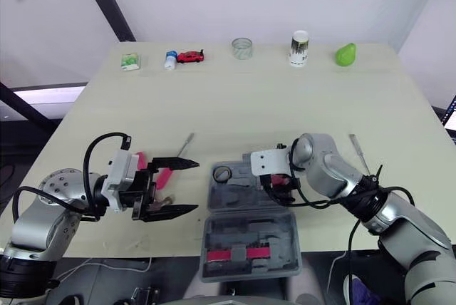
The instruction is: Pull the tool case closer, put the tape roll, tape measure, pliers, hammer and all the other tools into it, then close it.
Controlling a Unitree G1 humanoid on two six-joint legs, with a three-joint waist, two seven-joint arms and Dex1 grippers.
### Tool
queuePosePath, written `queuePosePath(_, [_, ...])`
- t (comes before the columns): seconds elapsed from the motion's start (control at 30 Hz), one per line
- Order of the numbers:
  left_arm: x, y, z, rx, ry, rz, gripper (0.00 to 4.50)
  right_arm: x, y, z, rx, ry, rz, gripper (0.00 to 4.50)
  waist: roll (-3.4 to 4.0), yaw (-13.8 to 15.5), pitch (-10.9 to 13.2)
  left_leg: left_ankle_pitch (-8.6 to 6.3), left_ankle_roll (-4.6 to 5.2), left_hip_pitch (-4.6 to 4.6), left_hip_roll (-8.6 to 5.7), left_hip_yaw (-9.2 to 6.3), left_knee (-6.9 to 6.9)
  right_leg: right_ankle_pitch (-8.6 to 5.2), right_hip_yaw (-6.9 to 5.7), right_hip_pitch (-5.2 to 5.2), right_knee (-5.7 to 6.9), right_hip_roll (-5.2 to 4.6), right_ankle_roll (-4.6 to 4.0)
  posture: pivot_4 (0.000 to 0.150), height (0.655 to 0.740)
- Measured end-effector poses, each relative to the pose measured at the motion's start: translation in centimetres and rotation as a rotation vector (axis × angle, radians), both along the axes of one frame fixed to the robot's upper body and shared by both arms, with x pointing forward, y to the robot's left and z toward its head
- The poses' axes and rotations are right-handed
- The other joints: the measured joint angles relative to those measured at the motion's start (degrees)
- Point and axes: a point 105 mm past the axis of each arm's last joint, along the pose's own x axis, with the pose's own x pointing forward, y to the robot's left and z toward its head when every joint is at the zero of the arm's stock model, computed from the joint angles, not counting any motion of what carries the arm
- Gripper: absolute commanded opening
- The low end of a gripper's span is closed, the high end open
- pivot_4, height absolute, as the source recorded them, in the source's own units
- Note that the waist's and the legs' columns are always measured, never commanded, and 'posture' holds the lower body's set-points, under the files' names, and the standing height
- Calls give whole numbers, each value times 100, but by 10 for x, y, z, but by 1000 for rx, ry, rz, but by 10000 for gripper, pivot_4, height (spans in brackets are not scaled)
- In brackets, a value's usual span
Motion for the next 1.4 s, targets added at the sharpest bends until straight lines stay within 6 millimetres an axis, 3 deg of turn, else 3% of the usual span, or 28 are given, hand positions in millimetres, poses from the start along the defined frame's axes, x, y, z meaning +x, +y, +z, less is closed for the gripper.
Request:
queuePosePath(0.3, [0, -1, 0, -1, 2, -3, 45000, -2, -17, 19, 62, 5, -50, 44336, -1, 9, 0, 0, 0, -1, 1, -1, 0, 0, 0, 1, -2, -1, 0, 1500, 7400])
queuePosePath(0.47, [1, -2, 0, -2, -1, 1, 45000, -13, -17, 18, 336, 113, -104, 44336, -1, -5, 0, 0, 0, 0, 3, 0, -2, 0, 1, 1, -1, 1, 0, 1500, 7400])
queuePosePath(0.5, [0, -2, 0, -1, 0, 1, 45000, -11, -22, 19, 553, 135, -167, 44336, -2, 9, 0, 0, 0, 0, 5, -1, -3, 0, 1, 3, -1, 0, 0, 1500, 7400])
queuePosePath(0.6, [0, -1, 0, 0, 5, 3, 45000, -10, -29, 18, 715, 122, -212, 36951, -2, 15, 0, 0, 0, 0, 5, 1, -2, 1, 2, 3, -1, -4, 1, 1500, 7400])
queuePosePath(0.77, [-2, 1, -2, 7, 19, 2, 45000, -13, -33, 20, 868, 57, -191, 12174, -1, -2, 0, 0, 0, 2, 8, 2, -3, 0, 3, 3, 0, 1, 1, 1500, 7400])
queuePosePath(0.8, [-2, 1, -1, 8, 17, -1, 45000, -14, -34, 19, 881, 52, -188, 9883, -1, -2, 0, 0, 0, 2, 8, 2, -3, 0, 3, 3, 0, 2, 1, 1500, 7400])
queuePosePath(1.07, [0, 0, 5, 21, -4, -25, 45000, -10, -45, -1, 903, 54, -192, 9883, -1, 2, 1, 0, 0, 3, 3, 4, -2, 0, 3, 3, 0, 1, 1, 1500, 7400])
queuePosePath(1.4, [1, 0, 5, 23, 5, -30, 45000, -5, -37, -15, 1006, 103, -149, 9883, 0, -2, 1, 0, 0, 6, 9, 5, -2, 1, 5, 4, 1, 2, 1, 1500, 7400])
